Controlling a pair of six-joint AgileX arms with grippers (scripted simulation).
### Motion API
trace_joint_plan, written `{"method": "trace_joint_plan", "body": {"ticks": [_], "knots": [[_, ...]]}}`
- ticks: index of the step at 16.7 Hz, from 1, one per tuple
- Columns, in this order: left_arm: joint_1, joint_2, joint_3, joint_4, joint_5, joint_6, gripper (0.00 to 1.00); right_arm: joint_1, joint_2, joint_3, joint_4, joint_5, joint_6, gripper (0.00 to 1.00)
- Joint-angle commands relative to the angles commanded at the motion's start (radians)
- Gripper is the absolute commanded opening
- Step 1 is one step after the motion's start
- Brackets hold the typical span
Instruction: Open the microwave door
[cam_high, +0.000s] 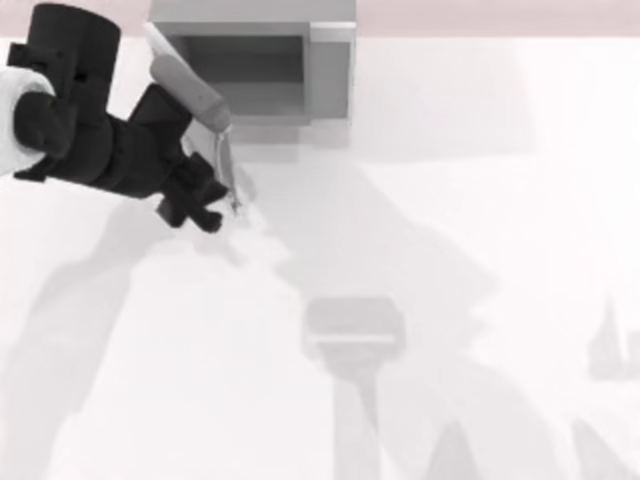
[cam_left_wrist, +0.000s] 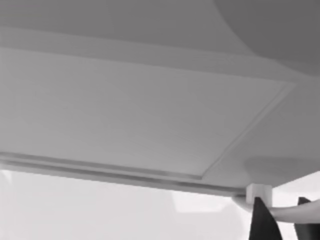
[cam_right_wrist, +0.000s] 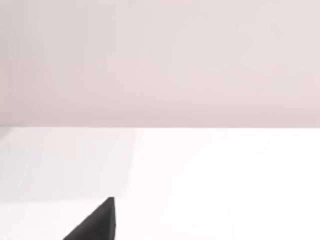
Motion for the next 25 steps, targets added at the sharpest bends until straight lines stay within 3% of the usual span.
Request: {"method": "trace_joint_plan", "body": {"ticks": [9,17,25], "knots": [[-0.004,0.000,-0.004,-0.003,0.007,-0.001,0.00,0.000,0.000,0.000,0.000,0.000,0.000,1.00],[0.044,0.004,0.013,-0.057,0.063,0.109,0.00,0.000,0.000,0.000,0.000,0.000,0.000,1.00],[0.044,0.004,0.012,-0.057,0.064,0.110,0.00,0.000,0.000,0.000,0.000,0.000,0.000,1.00]]}}
